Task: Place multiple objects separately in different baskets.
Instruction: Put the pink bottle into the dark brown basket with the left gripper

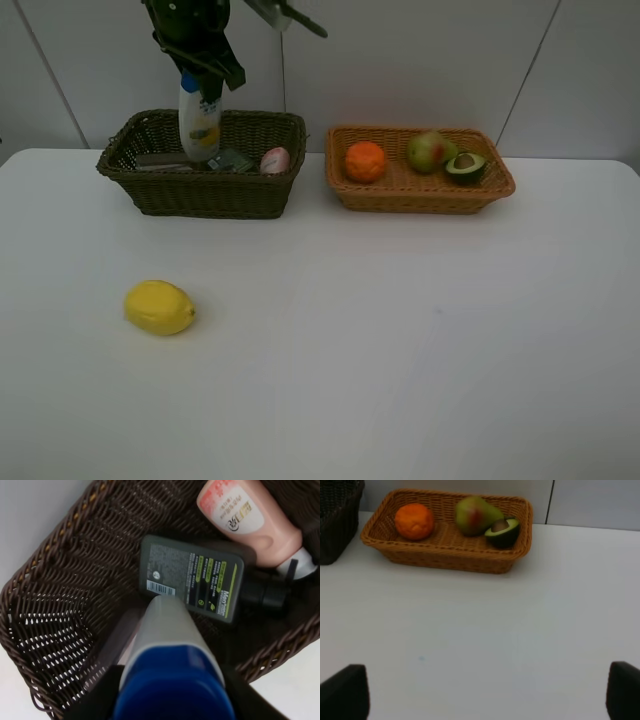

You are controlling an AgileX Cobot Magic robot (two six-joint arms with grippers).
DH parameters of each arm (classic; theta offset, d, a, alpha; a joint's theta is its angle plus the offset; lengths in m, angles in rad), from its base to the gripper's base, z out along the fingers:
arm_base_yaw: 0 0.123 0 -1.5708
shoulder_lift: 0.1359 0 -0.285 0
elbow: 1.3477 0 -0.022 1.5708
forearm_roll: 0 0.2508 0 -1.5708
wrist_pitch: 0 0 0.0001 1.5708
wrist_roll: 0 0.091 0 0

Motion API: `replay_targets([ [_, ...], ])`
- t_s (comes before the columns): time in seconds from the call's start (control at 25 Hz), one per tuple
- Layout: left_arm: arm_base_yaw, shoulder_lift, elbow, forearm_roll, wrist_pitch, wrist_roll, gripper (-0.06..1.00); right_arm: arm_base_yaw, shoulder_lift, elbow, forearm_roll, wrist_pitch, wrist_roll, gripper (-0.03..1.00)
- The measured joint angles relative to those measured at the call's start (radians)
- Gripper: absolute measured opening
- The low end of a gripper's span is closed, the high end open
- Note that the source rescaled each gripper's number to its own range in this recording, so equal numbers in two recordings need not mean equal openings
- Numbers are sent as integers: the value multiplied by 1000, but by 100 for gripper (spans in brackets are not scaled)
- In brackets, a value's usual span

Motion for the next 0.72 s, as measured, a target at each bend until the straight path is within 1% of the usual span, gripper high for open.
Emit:
replay_targets([
  [0.24,12,20,0,31,-1,3,49,0,0,0,0,0,0,100],
  [0.72,16,20,0,33,-1,-1,49,0,0,0,0,0,0,100],
])
